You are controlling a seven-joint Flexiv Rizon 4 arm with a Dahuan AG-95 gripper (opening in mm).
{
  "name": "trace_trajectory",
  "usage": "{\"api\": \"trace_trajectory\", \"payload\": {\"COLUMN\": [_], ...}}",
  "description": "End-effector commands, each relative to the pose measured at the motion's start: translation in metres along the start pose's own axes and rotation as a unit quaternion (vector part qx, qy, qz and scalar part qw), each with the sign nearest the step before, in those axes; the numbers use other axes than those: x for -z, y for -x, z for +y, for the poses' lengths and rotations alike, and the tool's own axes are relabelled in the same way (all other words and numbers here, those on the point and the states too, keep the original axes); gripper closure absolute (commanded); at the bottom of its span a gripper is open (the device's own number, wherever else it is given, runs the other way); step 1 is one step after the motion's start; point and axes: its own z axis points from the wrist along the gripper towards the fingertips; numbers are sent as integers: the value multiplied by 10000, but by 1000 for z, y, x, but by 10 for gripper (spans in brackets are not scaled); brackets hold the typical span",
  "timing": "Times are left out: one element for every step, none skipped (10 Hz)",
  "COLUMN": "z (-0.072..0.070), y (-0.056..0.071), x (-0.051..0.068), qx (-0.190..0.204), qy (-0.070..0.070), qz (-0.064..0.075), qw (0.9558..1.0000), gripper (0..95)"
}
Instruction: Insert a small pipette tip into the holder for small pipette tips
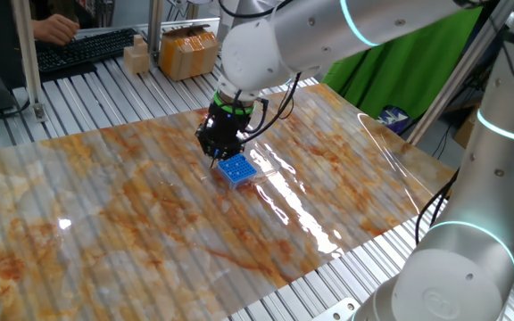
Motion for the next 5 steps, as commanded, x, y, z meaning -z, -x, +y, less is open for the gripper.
{"api": "trace_trajectory", "payload": {"z": [-1,0,1,1,0], "y": [0,2,3,3,4], "x": [-3,-7,-10,-12,-16], "qx": [8,-8,-21,-40,-58], "qy": [8,14,14,14,4], "qz": [-21,-29,-27,-31,-44], "qw": [10000,10000,10000,10000,10000], "gripper": [950,950,950,950,950]}}
